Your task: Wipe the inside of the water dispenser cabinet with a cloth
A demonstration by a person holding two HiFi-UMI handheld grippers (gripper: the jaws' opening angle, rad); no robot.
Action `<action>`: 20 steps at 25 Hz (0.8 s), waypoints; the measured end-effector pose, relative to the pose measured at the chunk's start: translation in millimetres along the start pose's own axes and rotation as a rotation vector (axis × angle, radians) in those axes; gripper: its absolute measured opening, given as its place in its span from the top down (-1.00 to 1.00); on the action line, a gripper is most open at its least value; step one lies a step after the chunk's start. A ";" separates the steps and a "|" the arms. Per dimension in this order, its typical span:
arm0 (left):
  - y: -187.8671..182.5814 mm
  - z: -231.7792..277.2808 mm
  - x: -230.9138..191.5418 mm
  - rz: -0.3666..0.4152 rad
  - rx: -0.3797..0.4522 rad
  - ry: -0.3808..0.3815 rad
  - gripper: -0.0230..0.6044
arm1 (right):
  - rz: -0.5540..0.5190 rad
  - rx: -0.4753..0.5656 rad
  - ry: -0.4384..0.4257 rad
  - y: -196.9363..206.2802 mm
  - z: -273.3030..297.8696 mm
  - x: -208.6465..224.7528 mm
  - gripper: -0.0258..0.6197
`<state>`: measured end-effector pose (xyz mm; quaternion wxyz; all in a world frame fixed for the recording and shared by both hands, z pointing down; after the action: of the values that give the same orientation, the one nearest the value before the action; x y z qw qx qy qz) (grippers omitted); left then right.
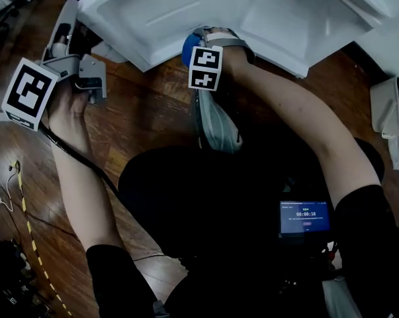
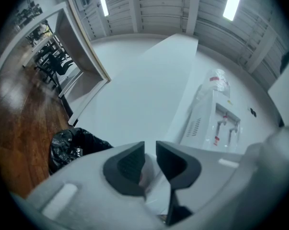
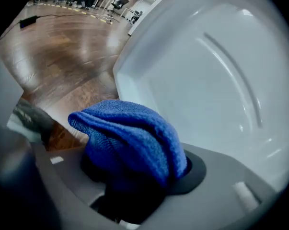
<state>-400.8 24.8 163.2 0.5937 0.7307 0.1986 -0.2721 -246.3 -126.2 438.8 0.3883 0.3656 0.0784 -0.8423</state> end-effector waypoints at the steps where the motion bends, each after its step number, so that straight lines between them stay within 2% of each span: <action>1: -0.5 0.9 0.4 -0.004 0.000 0.005 0.69 | -0.020 -0.018 0.022 10.2 0.1 -1.2 0.08; 5: -2.1 -8.6 15.2 -0.011 -0.004 -0.030 0.69 | -0.174 -0.064 0.112 46.8 -19.0 -14.0 0.08; 7: -3.2 -12.6 21.0 0.008 -0.010 -0.026 0.69 | -0.195 -0.053 0.130 56.2 -32.9 -20.9 0.08; 8: -3.2 -13.0 21.0 0.033 -0.013 -0.022 0.69 | -0.169 -0.043 0.137 59.7 -37.6 -22.4 0.08; 10: -1.3 -11.8 17.7 0.111 -0.012 -0.031 0.69 | -0.047 -0.023 0.157 70.0 -43.1 -18.6 0.08; 12: 1.1 -11.8 15.6 0.185 -0.008 -0.072 0.69 | 0.122 -0.011 0.193 84.7 -49.3 -3.6 0.08; 14: 3.6 -16.3 17.6 0.224 -0.006 -0.124 0.69 | 0.258 0.000 0.254 98.8 -61.6 19.1 0.08; 17: 8.4 -38.9 34.3 0.234 0.018 -0.174 0.69 | 0.360 0.055 0.382 107.7 -94.5 55.5 0.08; 20: 19.4 -74.3 74.6 0.282 0.026 -0.168 0.69 | 0.421 0.151 0.525 101.4 -138.7 89.1 0.08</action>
<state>-319.2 90.6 141.6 0.6311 0.7337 0.0402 -0.2487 -135.6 -191.3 294.0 0.4920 0.6056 0.0361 -0.6244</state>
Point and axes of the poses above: the fingertips, and each gripper's own axes: z forward along the fingers, x to its right, y out of its underside, the point moved 8 cm from there along -z, backward along the fingers, and after that the axes turned 9 degrees about -z, right-handed, at the moved point
